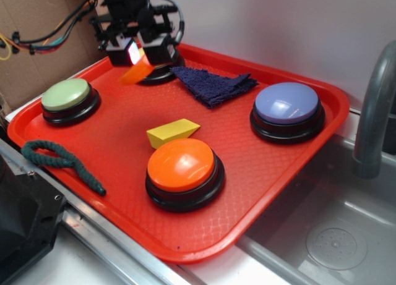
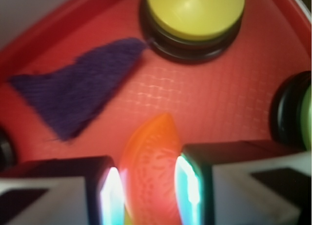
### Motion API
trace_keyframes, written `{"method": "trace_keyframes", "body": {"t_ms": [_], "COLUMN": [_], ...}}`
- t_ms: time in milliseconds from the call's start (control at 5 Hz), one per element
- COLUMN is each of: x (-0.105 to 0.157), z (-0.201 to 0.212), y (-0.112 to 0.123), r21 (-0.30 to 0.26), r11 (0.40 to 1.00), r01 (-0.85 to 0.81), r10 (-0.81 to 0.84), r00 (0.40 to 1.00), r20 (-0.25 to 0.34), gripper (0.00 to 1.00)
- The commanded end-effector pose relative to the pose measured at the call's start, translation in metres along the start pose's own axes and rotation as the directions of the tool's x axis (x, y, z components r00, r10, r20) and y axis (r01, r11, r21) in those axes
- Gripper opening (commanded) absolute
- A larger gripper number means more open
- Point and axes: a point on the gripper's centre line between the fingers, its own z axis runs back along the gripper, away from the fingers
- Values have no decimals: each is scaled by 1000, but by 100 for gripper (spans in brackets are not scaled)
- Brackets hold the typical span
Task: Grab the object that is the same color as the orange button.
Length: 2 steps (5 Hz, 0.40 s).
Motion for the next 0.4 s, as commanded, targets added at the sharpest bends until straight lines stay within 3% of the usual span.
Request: {"method": "trace_keyframes", "body": {"t_ms": [0,200], "x": [6,12], "z": [93,94], "y": [-27,-24], "r21": [-92,-69], "r11": [996,998], "r01": [18,16], "r10": [-19,-14], "r00": [1000,999], "r20": [-10,29], "gripper": [0,0]}}
